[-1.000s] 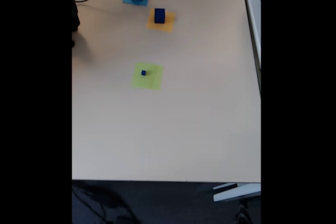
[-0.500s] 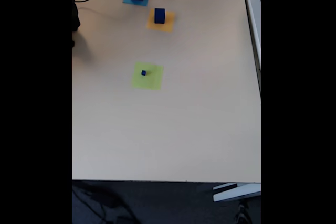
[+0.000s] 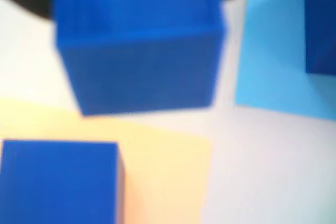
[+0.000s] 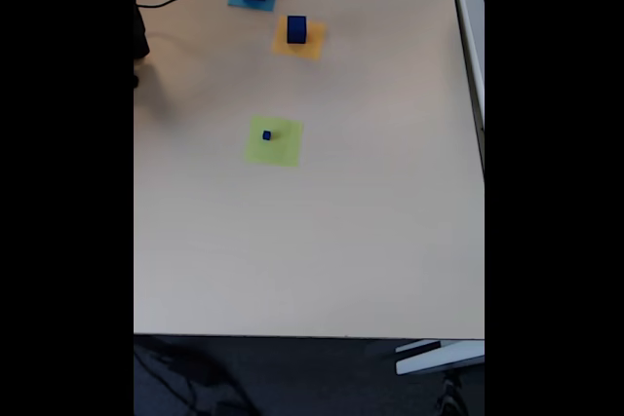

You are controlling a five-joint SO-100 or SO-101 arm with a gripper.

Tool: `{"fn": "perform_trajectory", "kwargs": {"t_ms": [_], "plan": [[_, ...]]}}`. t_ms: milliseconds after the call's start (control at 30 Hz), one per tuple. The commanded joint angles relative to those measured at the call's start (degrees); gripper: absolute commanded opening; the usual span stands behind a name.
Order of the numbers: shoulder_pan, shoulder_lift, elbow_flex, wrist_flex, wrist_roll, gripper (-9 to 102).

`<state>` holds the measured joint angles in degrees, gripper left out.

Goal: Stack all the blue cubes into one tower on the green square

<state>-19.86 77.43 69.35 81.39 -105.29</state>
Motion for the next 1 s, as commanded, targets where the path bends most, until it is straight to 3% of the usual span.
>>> {"fn": "perform_trajectory", "kwargs": {"t_ms": [0,500,967], "plan": [[1.6,5.4,-0.6,-3.0,2.5,7],[4.7,5.5,7.5,-13.0,6.6,5],[5.3,6.0,13.1,-17.5,7.4,6]]}}
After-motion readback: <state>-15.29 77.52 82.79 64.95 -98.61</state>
